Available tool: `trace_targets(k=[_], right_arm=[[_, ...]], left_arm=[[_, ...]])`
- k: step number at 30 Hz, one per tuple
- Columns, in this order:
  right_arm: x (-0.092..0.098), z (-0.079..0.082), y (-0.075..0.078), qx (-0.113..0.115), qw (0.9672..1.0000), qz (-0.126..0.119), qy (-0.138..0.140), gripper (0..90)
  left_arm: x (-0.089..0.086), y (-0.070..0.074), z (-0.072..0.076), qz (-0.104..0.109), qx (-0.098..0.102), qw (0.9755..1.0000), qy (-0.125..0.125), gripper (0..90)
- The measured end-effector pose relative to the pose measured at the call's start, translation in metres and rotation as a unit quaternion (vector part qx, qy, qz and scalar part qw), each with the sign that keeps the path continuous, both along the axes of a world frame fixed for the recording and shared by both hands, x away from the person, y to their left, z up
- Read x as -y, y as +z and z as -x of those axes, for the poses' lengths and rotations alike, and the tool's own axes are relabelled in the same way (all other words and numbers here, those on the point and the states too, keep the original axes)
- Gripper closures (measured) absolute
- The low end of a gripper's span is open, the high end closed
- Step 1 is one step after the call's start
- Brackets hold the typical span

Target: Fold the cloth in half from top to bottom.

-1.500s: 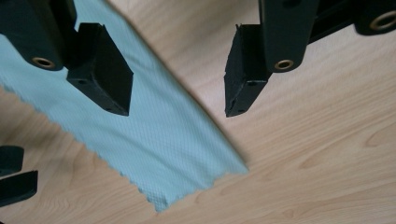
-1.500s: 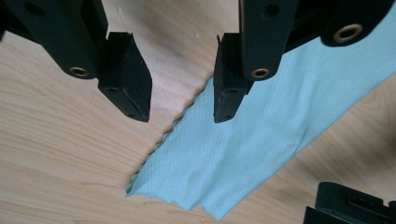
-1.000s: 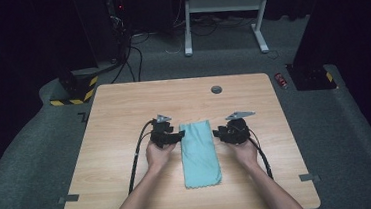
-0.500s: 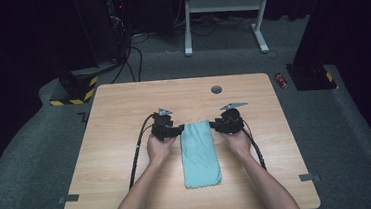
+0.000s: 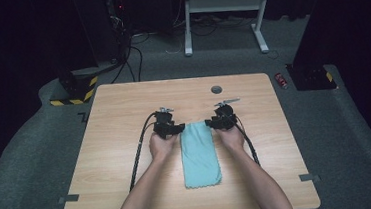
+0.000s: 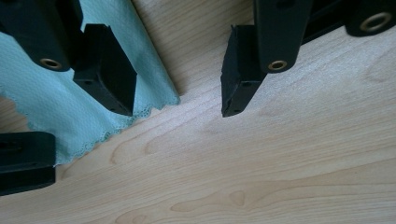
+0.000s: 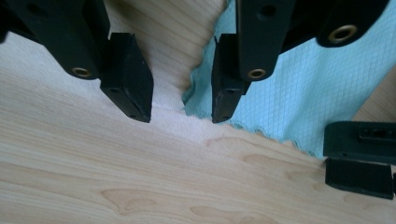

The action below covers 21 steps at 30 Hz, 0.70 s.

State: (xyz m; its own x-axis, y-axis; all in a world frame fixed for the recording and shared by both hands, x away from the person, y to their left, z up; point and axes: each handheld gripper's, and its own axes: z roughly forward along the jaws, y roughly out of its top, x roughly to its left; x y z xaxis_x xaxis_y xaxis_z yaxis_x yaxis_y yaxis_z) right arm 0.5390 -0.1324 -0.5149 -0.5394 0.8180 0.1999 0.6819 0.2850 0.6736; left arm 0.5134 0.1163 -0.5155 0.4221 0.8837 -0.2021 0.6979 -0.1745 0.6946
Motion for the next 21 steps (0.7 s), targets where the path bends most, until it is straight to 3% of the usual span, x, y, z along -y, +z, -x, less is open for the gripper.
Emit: trace_targets(k=[8, 13, 18, 21], right_arm=[[-0.008, -0.0004, -0.0018, 0.013, 0.9998, 0.007, 0.012, 74.4], [-0.0095, -0.0003, -0.0025, 0.017, 0.9996, 0.018, 0.012, 88.0], [-0.0112, 0.0014, -0.0019, 0.027, 0.999, 0.031, 0.019, 89.5], [-0.0077, 0.001, -0.0008, 0.026, 0.9993, 0.021, 0.019, 89.7]], left_arm=[[0.0041, -0.0011, 0.0009, -0.009, 0.008, 0.9999, -0.01, 63.7], [0.0043, -0.0009, -0.0008, -0.006, -0.001, 0.9998, -0.02, 78.5], [0.0051, 0.0015, -0.006, -0.015, -0.017, 0.999, -0.037, 88.5], [0.0019, 0.0027, -0.0068, -0.006, -0.018, 0.9989, -0.042, 89.2]])
